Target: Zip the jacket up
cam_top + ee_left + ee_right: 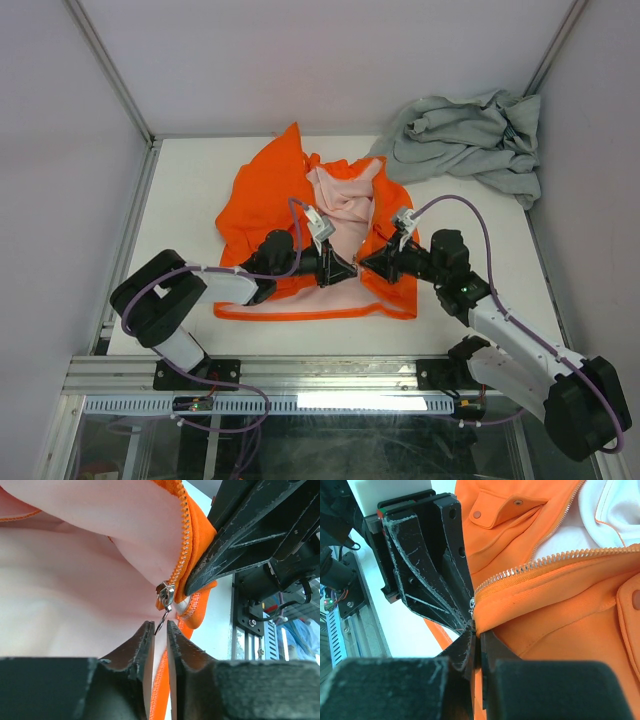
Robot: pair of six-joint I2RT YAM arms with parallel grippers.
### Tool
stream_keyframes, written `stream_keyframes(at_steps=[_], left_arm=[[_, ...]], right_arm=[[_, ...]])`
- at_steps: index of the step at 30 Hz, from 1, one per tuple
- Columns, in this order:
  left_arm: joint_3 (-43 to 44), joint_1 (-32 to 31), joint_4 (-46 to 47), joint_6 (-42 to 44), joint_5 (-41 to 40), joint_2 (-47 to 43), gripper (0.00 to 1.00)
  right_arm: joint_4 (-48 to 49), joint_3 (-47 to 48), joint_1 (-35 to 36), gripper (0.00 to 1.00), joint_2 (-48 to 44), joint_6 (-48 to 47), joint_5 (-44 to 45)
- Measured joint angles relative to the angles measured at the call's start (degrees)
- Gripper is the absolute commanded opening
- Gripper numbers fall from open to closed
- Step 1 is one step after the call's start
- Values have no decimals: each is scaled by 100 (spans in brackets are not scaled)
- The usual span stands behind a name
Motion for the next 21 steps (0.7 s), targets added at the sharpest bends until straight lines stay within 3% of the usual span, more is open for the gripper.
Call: stream_keyframes(at_steps=[4,21], left_arm=[[-4,0,4,-2,-2,22,0],[-361,-278,-85,-59,-345,-131,0]], right_arm=[[2,0,-20,0,-2,28,-24],[31,-201,-232,0,-109,199,-116]])
